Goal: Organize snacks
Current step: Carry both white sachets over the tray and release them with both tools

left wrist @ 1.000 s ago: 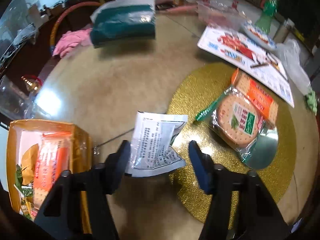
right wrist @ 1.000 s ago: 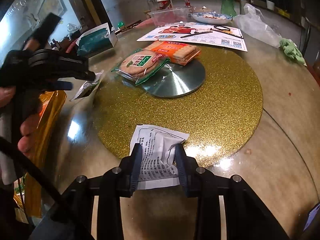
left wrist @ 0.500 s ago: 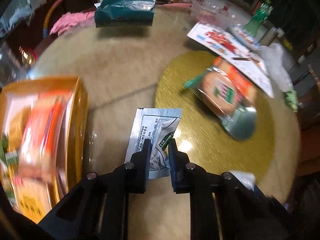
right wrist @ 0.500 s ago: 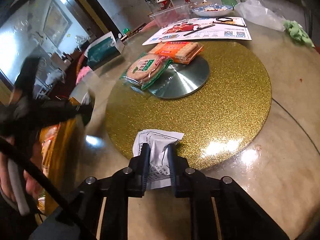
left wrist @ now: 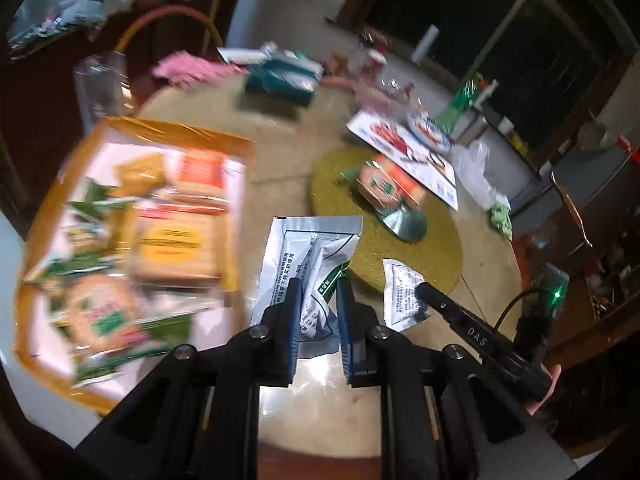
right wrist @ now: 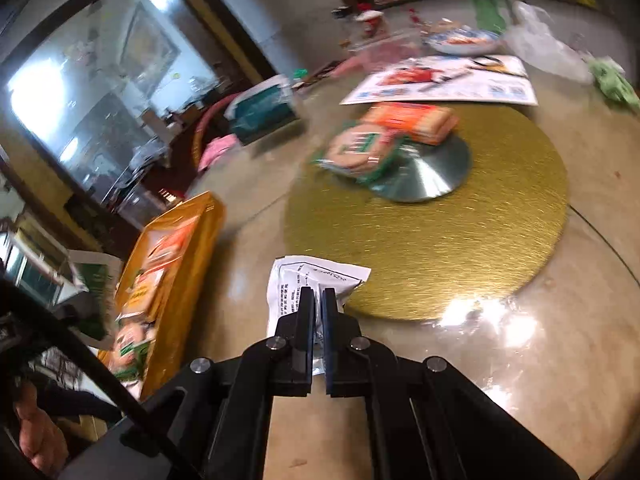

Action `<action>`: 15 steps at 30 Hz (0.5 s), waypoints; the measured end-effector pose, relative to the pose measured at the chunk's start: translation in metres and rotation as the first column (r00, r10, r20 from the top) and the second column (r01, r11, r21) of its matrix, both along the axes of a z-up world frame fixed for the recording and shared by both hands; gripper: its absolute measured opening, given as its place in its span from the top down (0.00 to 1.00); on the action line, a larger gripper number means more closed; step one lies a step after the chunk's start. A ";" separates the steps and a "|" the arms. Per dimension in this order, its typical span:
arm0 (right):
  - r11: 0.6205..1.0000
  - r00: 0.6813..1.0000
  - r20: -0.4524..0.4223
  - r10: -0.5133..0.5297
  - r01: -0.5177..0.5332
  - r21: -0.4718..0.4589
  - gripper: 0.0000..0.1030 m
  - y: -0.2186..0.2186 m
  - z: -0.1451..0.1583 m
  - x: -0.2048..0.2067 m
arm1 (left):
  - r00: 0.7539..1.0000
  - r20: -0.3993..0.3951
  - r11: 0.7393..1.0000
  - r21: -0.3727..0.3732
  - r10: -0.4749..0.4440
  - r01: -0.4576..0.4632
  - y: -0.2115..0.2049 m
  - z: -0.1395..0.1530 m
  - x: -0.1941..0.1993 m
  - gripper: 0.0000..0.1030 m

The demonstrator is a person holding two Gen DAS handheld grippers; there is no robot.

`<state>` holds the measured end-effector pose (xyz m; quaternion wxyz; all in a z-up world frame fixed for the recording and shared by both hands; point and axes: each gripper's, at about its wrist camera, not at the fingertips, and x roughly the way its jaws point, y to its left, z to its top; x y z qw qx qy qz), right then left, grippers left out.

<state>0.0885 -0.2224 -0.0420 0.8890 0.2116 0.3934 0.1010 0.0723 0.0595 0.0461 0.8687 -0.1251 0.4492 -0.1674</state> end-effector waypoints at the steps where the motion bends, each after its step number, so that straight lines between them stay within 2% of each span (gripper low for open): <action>1: 1.000 1.000 0.006 0.004 -0.004 -0.013 0.99 0.005 0.002 0.000 | 1.000 0.008 1.000 -0.001 0.026 -0.026 0.014 0.003 -0.005 0.82; 5: 0.998 0.998 0.026 0.063 -0.063 0.005 0.99 0.032 0.013 0.002 | 0.990 0.048 0.991 0.018 0.131 -0.132 0.067 0.010 -0.014 0.82; 8: 0.993 0.992 0.052 0.117 -0.118 0.002 0.99 0.055 0.026 0.004 | 0.981 0.032 0.981 0.009 0.192 -0.193 0.101 0.005 -0.008 0.82; 11: 0.987 0.984 0.072 0.164 -0.163 -0.016 0.99 0.079 0.037 0.008 | 0.971 0.012 0.971 0.022 0.238 -0.238 0.121 -0.006 -0.001 0.82; 15: 0.975 0.971 0.083 0.223 -0.221 -0.027 0.99 0.109 0.046 0.024 | 0.969 -0.018 0.969 0.036 0.247 -0.246 0.132 -0.023 0.011 0.82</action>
